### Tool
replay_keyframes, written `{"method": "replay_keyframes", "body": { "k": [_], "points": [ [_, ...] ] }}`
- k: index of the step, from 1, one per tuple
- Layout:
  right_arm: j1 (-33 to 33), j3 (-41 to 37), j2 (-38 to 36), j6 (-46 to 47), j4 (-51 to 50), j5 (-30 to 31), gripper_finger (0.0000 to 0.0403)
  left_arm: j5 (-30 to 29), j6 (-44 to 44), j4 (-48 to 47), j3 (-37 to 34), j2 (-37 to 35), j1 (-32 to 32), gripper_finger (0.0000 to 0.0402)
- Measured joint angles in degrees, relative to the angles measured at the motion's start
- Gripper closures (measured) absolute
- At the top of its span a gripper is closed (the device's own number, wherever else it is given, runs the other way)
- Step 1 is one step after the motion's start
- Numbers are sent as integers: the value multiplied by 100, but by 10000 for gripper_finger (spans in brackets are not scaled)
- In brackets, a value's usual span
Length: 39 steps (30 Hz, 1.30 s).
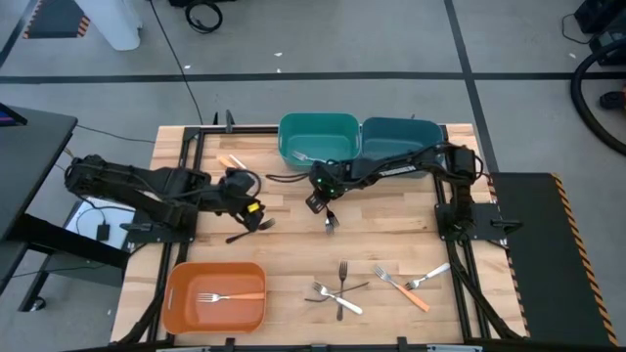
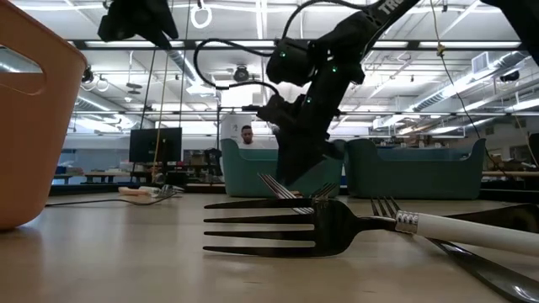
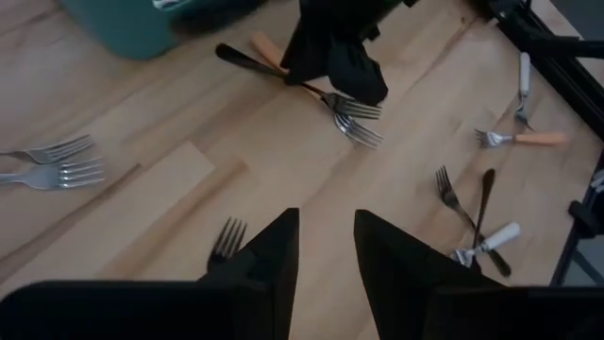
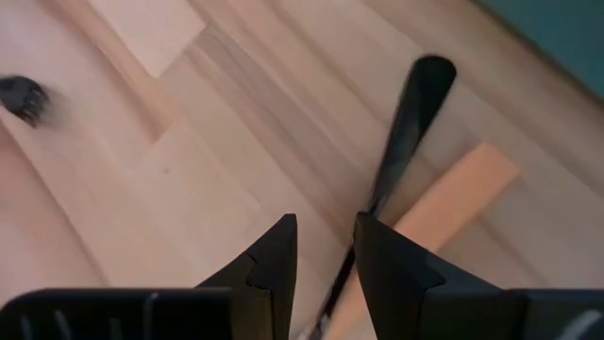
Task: Sort silverware by color (type)
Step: Put the top black fork into the blue bin
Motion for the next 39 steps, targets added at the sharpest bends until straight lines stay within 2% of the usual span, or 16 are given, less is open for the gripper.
{"method": "replay_keyframes", "body": {
  "k": [7,20,26,29,36,39],
  "points": [
    [-11,2,18,2,-40,187,289,8,1,7,0,0,12,287],
    [-35,12,366,3,-77,24,289,8,16,50,2,7,12,287],
    [-56,13,372,43,-79,137,292,8,23,49,2,6,12,287],
    [-68,11,374,93,-104,148,313,6,49,46,2,4,12,287],
    [-68,24,366,-163,-110,293,394,7,307,57,2,4,12,287],
    [-69,21,375,-220,-110,262,395,7,307,51,2,4,12,287]
  ]
}}
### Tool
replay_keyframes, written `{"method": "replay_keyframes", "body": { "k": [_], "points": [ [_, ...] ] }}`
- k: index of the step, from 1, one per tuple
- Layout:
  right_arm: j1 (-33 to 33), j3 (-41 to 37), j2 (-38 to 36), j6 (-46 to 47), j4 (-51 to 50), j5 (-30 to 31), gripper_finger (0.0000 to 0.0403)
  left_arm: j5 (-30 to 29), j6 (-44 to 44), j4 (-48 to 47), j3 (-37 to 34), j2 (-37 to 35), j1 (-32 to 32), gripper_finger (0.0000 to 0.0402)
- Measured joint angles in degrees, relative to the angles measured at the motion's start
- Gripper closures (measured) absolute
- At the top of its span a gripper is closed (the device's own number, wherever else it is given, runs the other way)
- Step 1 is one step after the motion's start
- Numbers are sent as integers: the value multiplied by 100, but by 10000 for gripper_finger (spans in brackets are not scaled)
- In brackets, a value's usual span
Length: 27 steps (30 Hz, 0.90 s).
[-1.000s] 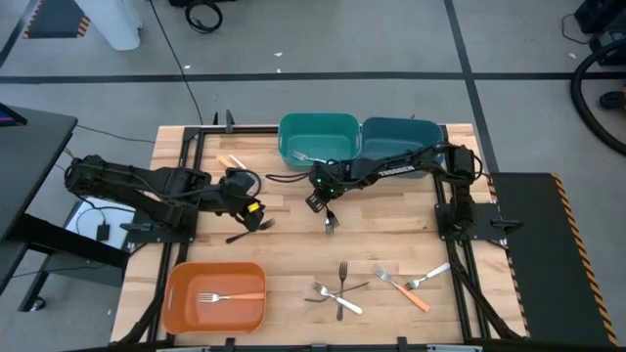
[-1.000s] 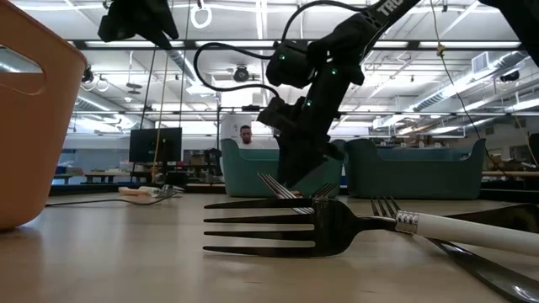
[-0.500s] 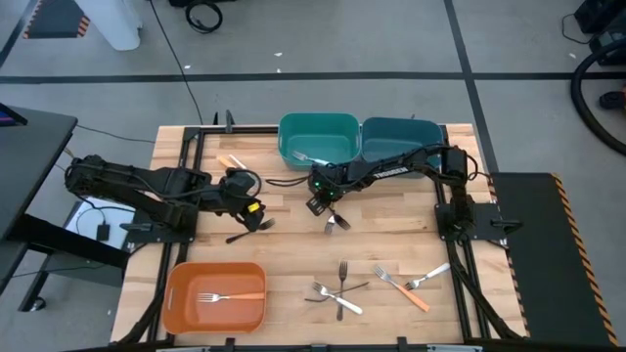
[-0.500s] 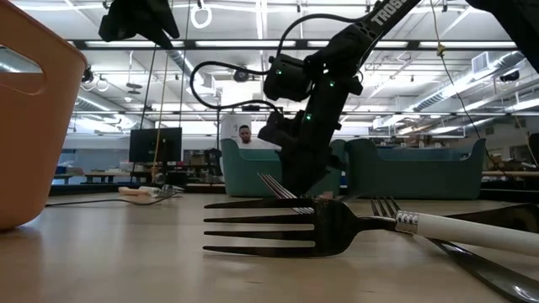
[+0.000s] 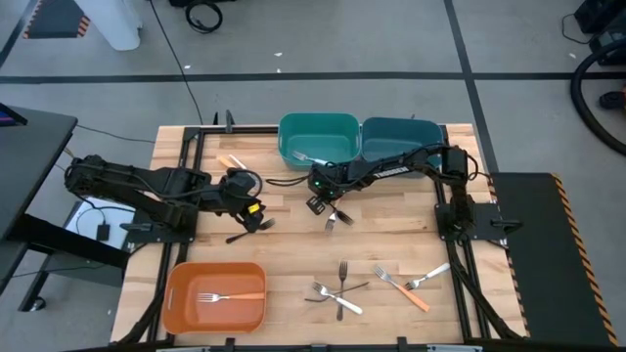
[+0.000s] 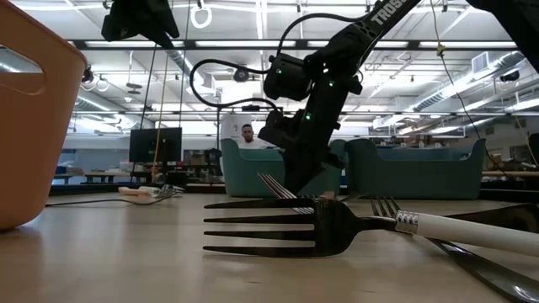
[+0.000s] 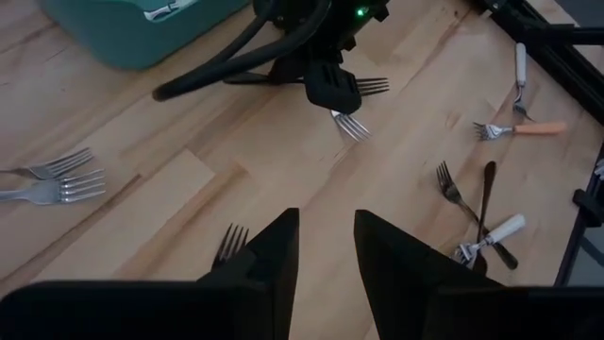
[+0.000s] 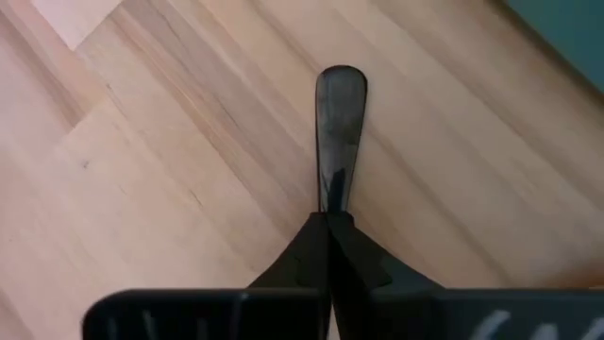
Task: Sort silverware by color (type)
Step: Put the top black fork into the blue bin
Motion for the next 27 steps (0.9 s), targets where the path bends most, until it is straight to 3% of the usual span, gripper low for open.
{"method": "replay_keyframes", "body": {
  "k": [7,11,19,27],
  "points": [
    [-23,-8,-30,-225,-54,-348,382,1,15,-14,0,0,0,287],
    [-36,-18,-42,-425,-131,-853,357,1,125,-13,0,0,0,287],
    [-55,-19,-129,-403,-502,-957,315,1,174,-12,0,0,0,287],
    [94,-7,-162,-383,-949,-902,307,1,212,-15,0,-2,0,287]
  ]
}}
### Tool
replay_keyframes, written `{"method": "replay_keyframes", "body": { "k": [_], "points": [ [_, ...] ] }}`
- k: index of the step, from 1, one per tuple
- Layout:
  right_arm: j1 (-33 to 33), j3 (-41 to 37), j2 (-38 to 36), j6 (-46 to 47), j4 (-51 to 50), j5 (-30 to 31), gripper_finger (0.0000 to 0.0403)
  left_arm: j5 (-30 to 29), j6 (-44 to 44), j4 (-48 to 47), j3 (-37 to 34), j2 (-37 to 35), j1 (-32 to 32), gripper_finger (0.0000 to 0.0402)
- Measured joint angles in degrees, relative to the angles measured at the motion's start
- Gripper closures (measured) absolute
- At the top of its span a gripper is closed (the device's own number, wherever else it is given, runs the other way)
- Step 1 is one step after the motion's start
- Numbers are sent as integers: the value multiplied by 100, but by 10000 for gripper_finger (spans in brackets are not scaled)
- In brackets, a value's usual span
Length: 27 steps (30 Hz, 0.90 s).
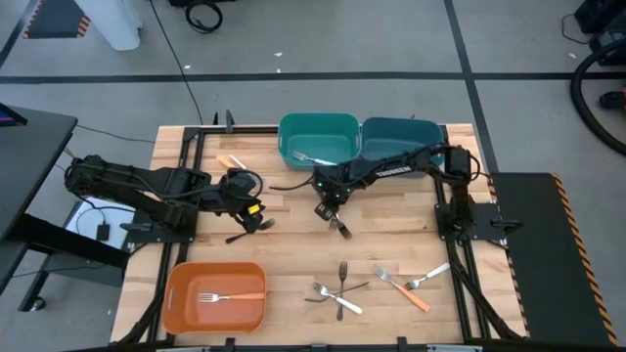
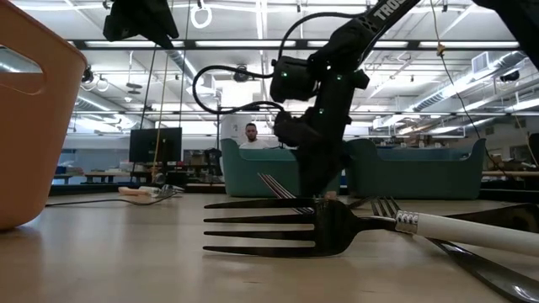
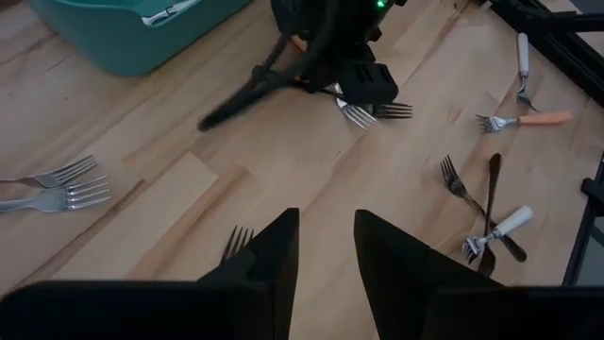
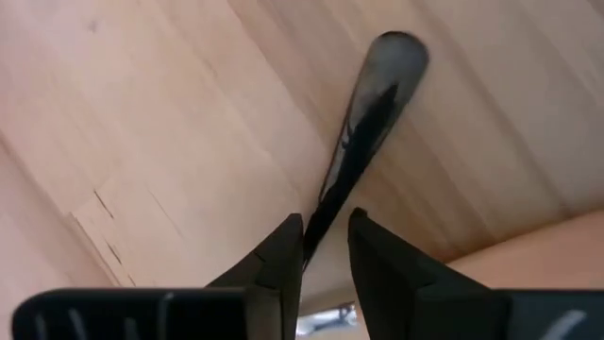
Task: Sort silverware by color (type)
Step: Put the top black fork into the blue bin
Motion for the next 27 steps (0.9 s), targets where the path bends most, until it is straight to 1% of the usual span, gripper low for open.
{"method": "replay_keyframes", "body": {
  "k": [7,16,20,23,26,27],
  "points": [
    [219,-2,-4,131,-121,168,306,0,130,1,0,-2,0,287],
    [501,-6,59,330,-224,904,308,-2,146,2,0,0,0,287],
    [506,-23,153,351,-192,918,312,-2,149,5,0,0,0,287],
    [506,-15,213,386,-188,909,335,-2,149,3,0,0,0,287],
    [504,-14,219,305,-169,833,380,-2,149,6,0,2,-1,287],
    [502,-14,219,273,-165,809,388,-2,148,3,0,2,-1,287]
  ]
}}
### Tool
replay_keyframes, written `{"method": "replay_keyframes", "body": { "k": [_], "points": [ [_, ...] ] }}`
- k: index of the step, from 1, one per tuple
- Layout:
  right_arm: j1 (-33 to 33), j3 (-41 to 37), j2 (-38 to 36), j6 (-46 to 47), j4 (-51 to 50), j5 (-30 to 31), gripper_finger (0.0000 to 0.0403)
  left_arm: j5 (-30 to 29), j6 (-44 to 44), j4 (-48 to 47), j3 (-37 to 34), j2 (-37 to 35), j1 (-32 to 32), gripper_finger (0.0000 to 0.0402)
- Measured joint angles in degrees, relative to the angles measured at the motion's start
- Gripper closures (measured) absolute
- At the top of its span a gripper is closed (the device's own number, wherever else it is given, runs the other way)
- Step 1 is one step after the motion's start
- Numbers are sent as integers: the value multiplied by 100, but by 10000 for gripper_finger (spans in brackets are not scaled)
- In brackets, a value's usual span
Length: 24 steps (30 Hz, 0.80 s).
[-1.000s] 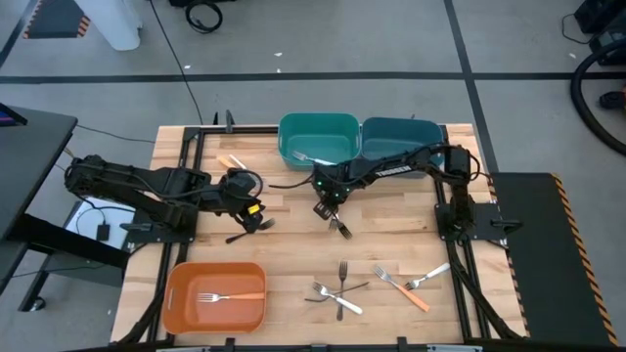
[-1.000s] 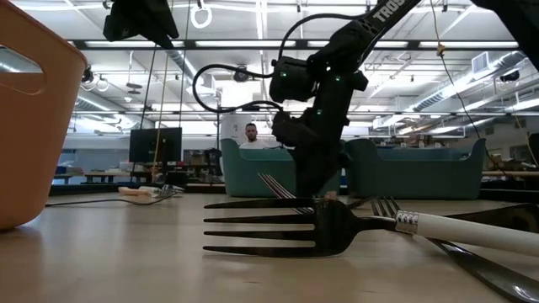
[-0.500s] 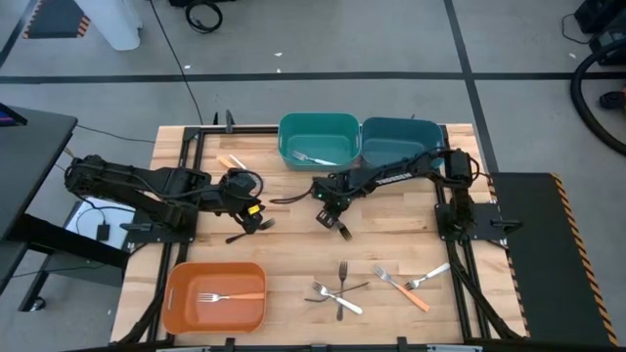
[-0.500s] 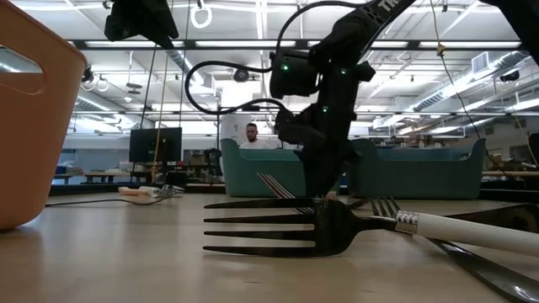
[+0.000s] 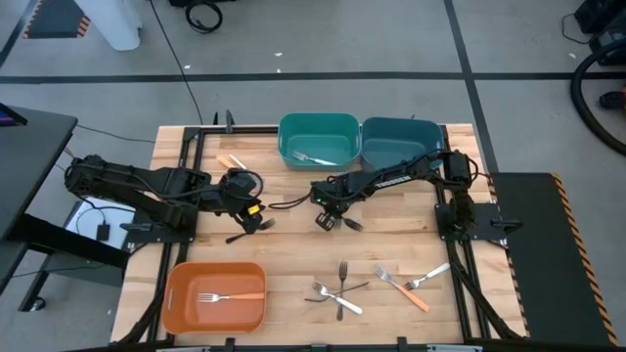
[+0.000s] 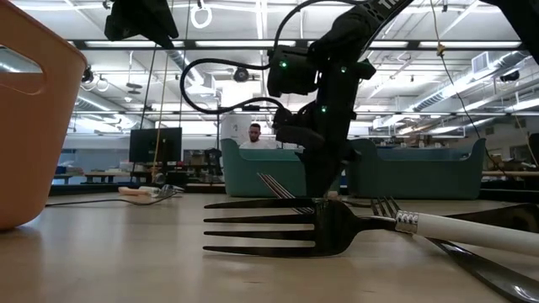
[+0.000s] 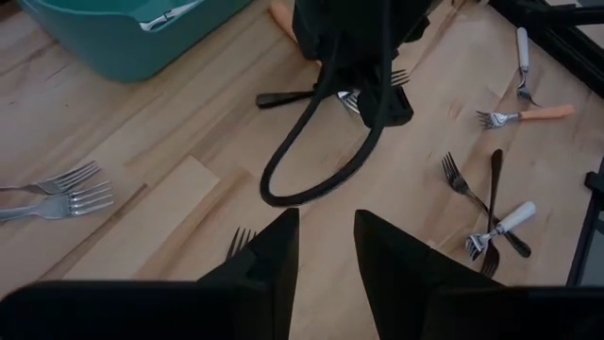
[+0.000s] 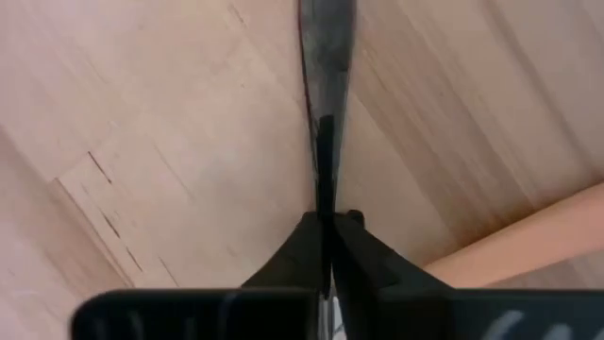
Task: Sort silverware by color (type)
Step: Put the top black fork into the blue bin
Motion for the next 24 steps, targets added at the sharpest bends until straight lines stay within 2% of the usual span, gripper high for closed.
{"method": "replay_keyframes", "body": {
  "k": [11,13,18,24],
  "points": [
    [-33,-37,-267,-148,-53,-307,393,2,-11,2,0,0,-1,287],
    [-22,-95,-488,-151,-317,-434,395,0,-59,3,0,0,1,287],
    [-24,-49,-1291,-157,-264,-537,396,-43,-67,57,0,0,35,287],
    [-41,-42,-2355,-56,-73,-519,396,-499,48,440,0,0,416,287]
  ]
}}
